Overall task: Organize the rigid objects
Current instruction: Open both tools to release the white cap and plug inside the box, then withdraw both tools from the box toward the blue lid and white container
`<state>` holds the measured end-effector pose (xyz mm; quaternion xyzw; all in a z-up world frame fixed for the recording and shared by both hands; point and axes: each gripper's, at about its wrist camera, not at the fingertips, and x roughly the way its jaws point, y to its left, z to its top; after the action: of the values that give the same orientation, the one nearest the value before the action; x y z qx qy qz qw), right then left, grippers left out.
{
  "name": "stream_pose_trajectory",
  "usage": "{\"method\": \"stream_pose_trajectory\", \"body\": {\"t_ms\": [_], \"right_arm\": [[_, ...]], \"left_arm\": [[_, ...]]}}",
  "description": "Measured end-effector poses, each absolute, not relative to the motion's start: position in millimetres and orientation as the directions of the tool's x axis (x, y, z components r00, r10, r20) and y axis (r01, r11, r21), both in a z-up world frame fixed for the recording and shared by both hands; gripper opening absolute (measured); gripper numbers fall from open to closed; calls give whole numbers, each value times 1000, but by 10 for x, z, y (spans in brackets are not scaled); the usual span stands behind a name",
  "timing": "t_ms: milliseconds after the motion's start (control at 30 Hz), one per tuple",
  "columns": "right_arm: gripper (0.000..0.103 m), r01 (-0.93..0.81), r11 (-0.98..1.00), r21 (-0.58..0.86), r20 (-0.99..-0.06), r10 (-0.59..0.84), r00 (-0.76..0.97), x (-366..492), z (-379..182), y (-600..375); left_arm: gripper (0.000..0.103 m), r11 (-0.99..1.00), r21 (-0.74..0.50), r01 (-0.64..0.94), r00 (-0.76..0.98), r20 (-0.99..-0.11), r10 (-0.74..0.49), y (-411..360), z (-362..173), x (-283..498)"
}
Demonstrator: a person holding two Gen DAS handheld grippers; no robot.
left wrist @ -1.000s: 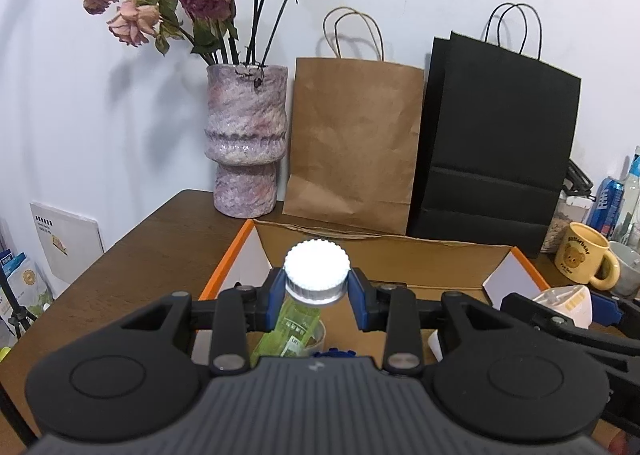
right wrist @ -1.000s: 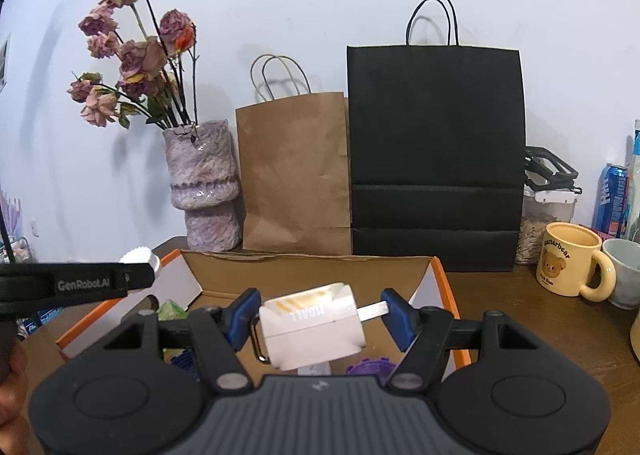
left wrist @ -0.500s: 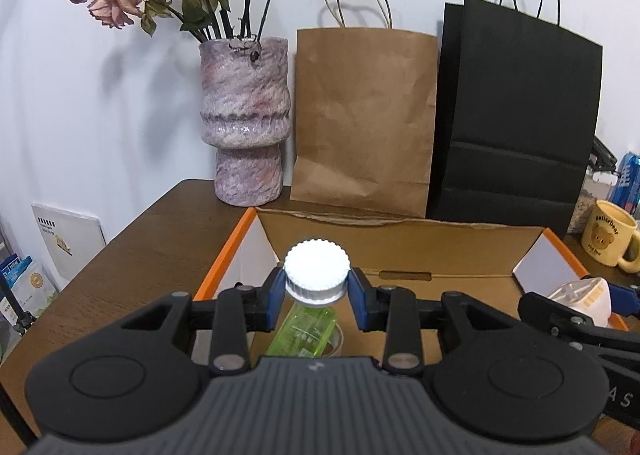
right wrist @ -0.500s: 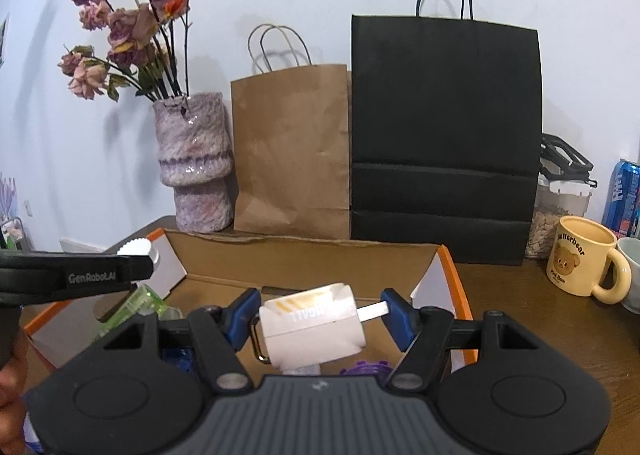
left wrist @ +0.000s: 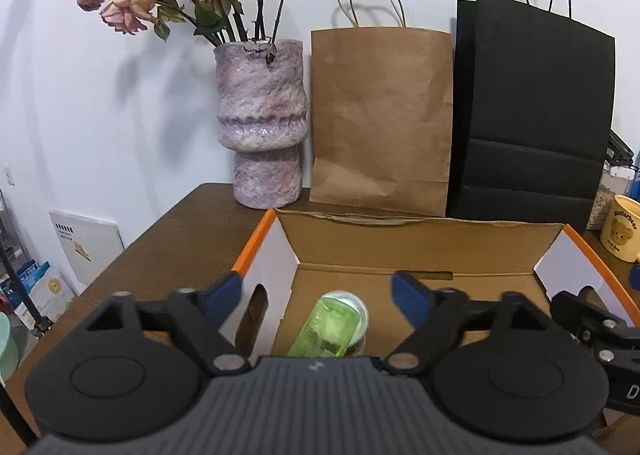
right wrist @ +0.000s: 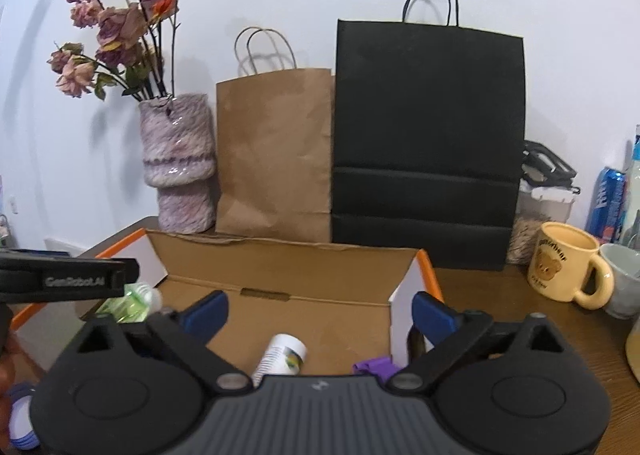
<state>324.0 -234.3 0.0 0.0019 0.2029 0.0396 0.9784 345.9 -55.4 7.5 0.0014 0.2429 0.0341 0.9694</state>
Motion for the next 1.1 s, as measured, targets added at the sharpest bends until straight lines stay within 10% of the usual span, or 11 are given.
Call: {"method": "stream_pose_trajectory", "body": {"t_ms": [1100], "right_arm": [[103,-72,997,38,-352,80,933,3039,76,-2438]], "left_arm": [[103,997,4,-71,894,-443,66,-492,139,3246]]}}
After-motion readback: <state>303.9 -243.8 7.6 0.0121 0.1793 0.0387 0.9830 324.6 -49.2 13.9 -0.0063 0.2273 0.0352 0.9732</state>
